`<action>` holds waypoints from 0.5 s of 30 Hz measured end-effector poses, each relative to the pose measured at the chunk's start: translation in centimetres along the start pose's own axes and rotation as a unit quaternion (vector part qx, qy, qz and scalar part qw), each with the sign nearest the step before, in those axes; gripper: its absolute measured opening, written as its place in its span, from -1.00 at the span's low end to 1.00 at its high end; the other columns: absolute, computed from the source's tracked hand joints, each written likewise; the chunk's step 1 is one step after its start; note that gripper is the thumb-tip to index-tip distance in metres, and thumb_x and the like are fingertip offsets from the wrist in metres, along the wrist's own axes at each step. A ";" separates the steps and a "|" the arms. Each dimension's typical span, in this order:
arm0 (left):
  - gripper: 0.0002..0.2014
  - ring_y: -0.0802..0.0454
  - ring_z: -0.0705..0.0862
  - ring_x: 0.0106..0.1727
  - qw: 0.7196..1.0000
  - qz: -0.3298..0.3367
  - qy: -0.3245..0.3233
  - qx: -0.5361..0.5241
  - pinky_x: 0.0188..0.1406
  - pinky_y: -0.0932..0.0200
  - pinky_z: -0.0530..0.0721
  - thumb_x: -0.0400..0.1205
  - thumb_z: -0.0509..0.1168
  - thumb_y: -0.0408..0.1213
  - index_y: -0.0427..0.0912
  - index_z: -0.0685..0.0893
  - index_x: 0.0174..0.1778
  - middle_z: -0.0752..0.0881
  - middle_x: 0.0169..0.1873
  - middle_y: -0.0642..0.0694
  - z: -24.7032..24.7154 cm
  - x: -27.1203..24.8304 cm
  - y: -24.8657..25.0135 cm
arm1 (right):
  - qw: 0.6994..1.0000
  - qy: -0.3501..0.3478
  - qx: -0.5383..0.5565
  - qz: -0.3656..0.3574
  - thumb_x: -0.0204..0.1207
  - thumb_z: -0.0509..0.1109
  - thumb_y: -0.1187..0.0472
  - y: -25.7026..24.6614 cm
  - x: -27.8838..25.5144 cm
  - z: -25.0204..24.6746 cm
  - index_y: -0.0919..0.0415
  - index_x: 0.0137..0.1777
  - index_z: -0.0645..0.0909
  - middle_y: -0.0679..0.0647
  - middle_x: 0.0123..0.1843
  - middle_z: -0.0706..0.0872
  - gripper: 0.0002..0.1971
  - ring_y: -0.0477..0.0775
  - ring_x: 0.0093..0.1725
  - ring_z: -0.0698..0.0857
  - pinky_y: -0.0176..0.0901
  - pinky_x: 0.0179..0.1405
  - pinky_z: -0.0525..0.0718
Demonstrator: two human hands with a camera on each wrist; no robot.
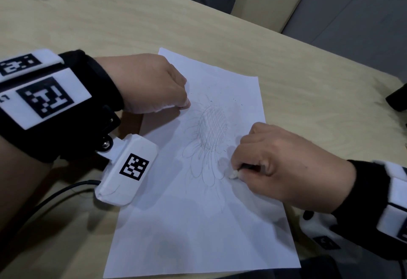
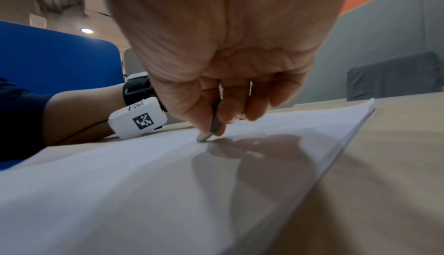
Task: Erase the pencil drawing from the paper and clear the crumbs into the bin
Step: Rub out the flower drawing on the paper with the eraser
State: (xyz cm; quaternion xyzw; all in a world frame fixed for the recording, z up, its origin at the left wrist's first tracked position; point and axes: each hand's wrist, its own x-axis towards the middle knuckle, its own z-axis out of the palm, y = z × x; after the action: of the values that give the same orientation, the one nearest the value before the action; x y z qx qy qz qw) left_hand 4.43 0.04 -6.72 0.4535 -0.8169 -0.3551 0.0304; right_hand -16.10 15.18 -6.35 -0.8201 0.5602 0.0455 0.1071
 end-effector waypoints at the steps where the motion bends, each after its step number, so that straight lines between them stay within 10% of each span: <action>1: -0.46 -0.03 0.67 0.31 1.000 0.001 0.000 0.000 0.42 -0.20 0.55 0.24 0.21 0.15 -0.07 0.84 -0.03 0.78 0.21 -0.06 0.0 0.0 0.0 | 1.000 0.013 -0.013 0.007 0.38 0.30 0.24 0.1 0.3 0.1 0.06 -0.30 0.60 -0.11 -0.42 0.57 -0.90 0.10 -0.26 0.52 0.08 -0.27 0.59; 15: -0.48 -0.03 0.67 0.33 1.000 -0.001 0.003 -0.012 0.42 -0.22 0.56 0.25 0.22 0.14 -0.06 0.84 -0.05 0.77 0.23 -0.05 0.1 0.1 -0.1 | 1.000 0.021 -0.008 0.019 0.36 0.26 0.25 -0.1 1.3 0.0 0.06 -0.32 0.57 -0.11 -0.41 0.57 -0.90 0.09 -0.25 0.50 0.09 -0.27 0.60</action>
State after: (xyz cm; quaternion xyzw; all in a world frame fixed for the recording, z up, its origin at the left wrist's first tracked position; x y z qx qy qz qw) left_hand 4.42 -0.03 -6.86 0.4546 -0.8122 -0.3635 0.0379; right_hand -15.54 13.99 -6.59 -0.8107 0.5778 0.0347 0.0873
